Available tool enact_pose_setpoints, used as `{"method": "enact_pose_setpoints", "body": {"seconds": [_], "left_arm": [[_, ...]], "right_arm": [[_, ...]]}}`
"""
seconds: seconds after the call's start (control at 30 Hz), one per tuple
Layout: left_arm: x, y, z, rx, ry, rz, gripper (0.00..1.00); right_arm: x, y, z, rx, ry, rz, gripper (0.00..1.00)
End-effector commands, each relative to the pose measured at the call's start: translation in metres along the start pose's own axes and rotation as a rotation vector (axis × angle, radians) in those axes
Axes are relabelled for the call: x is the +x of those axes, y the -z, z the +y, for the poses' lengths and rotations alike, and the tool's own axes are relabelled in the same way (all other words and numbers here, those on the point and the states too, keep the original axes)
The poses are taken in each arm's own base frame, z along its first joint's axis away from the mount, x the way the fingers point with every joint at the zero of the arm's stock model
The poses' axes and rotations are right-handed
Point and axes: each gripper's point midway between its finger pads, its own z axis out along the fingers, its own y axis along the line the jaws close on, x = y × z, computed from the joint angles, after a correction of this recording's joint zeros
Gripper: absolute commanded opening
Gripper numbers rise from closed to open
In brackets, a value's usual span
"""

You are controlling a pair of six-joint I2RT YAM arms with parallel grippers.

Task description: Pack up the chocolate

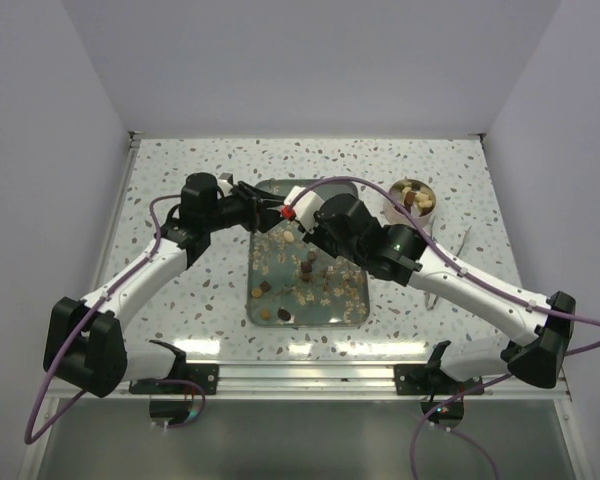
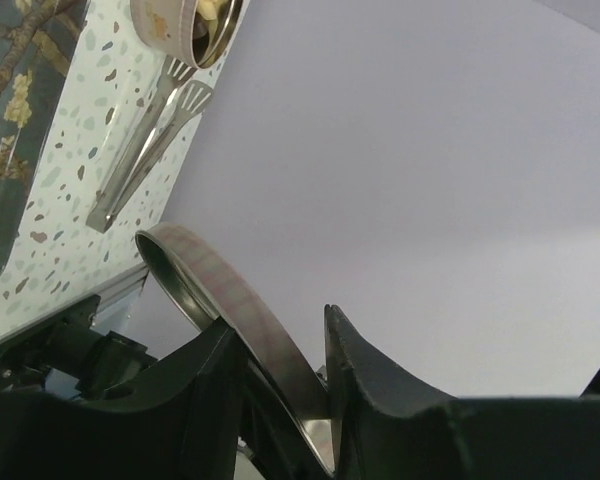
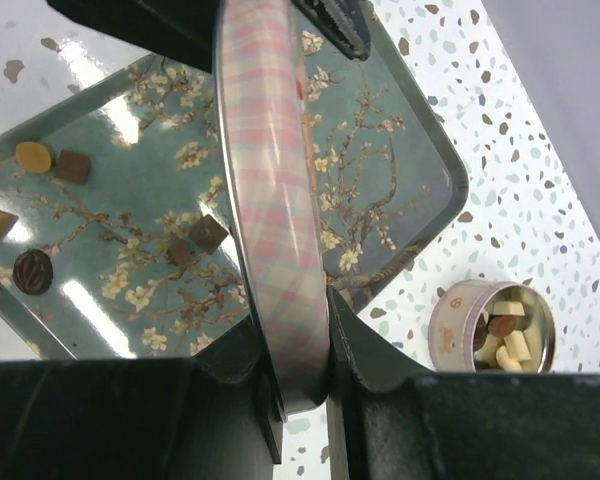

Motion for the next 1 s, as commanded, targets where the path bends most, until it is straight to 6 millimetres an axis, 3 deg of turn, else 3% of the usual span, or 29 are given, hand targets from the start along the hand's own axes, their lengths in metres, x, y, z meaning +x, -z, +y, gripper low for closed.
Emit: {"method": "enact_pose_setpoints", "body": {"seconds": [0.0, 0.2, 0.47, 0.67, 0.83, 0.97], "left_arm": [[0.010, -0.001, -0.004, 0.031, -0.074, 0.047, 0.33], [0.014, -0.001, 0.001, 0.050, -0.068, 0.074, 0.12], [0.021, 0.002, 0.008, 0.061, -0.051, 0.128, 0.00], [0.024, 0.005, 0.005, 0.110, -0.068, 0.135, 0.00], [0.027, 0.007, 0.007, 0.111, -0.082, 0.147, 0.00], [0.027, 0.008, 0.016, 0.091, -0.090, 0.151, 0.00]], "right_arm": [[-0.034, 0.005, -0.008, 0.049, -0.063, -0.123, 0.10], [-0.035, 0.007, -0.008, 0.083, -0.057, -0.125, 0.13], [-0.027, 0.010, -0.024, 0.194, -0.008, -0.096, 0.23], [-0.021, 0.005, -0.039, 0.306, -0.011, -0.067, 0.24], [-0.027, 0.003, -0.055, 0.422, -0.044, -0.098, 0.22], [-0.029, -0.005, -0.057, 0.440, 0.080, -0.105, 0.18]]}}
